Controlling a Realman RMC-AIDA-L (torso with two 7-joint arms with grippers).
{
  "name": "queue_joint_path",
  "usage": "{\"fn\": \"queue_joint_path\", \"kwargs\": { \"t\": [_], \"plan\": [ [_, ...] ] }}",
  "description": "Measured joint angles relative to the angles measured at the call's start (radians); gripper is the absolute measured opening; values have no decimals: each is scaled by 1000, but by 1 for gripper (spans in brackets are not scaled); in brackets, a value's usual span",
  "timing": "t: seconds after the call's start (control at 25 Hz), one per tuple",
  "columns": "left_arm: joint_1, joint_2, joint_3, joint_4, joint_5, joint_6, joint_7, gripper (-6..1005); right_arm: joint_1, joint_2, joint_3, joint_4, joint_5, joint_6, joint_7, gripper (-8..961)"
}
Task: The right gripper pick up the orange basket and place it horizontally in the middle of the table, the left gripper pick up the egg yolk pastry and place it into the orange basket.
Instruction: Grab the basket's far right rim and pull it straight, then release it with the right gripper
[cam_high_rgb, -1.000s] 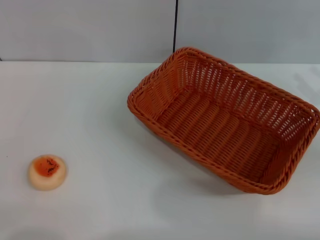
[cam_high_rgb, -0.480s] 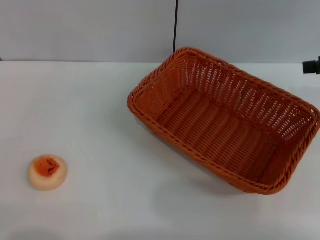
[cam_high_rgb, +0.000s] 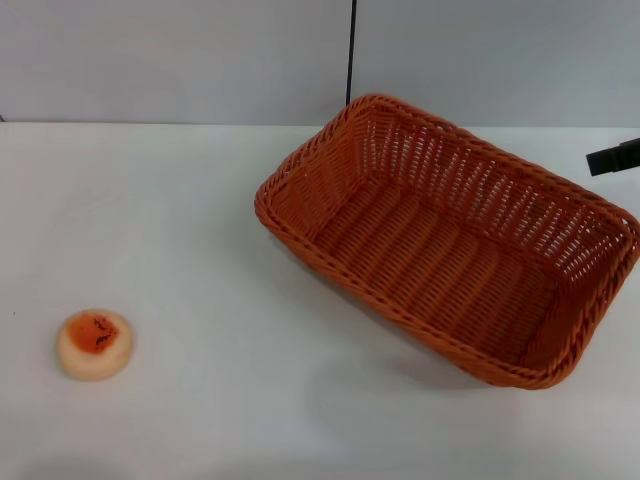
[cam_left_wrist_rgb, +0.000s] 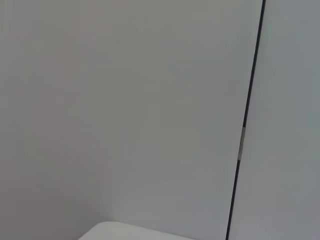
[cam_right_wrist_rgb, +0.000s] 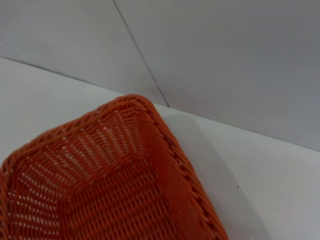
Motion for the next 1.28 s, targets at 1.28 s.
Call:
{"fn": "queue_joint_path", "kwargs": {
  "t": [1.28],
  "plan": [
    [13, -2, 6, 0, 1, 16, -1, 811, 58, 9, -23, 477, 135, 403, -262, 630]
  ]
}}
